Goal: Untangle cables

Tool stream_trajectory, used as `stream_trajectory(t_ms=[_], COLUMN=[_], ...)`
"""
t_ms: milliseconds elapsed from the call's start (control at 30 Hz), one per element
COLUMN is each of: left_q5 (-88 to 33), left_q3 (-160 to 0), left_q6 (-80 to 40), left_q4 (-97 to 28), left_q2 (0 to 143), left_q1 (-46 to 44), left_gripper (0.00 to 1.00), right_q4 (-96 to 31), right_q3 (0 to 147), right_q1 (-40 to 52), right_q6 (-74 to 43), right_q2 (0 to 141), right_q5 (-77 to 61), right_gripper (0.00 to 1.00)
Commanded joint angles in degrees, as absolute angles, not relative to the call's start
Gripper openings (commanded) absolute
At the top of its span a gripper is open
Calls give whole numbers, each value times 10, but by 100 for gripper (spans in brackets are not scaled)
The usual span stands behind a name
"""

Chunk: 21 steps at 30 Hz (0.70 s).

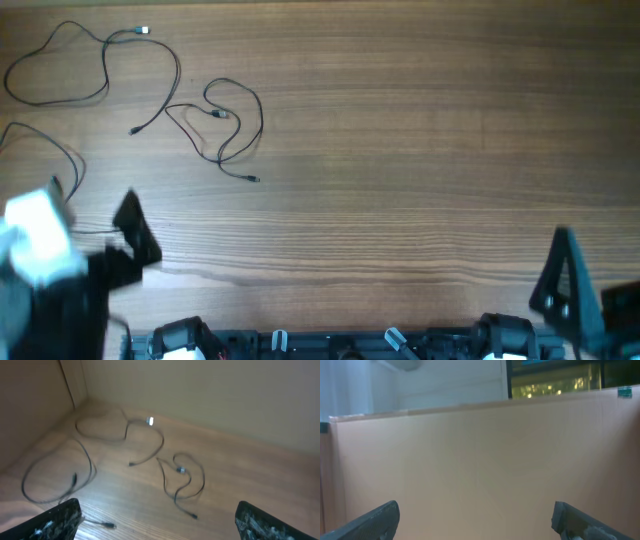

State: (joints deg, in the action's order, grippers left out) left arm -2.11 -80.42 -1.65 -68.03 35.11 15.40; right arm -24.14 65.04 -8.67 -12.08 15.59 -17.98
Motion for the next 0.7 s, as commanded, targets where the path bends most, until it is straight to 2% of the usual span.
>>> stream_trajectory(t_ms=[0,300,467,667], left_q5=[-30,-30,-30,-30], left_q3=[-805,-805,-805,-805], left_q6=[-22,-22,-22,-22], left_q4=[-680,-680,-684,-771], left_q2=[255,78,37,31], left_q1=[156,155,141,111], left_gripper=[100,100,100,100], right_q4=[-244,-242,-218,-202], right_q3=[656,736,778,783], right_q1=[-84,-85,-85,-85], right_q6=[-122,-121,-121,-121], right_q2=[118,109,110,110], right_q5=[-183,-183,-183,-176], right_gripper=[100,100,100,100])
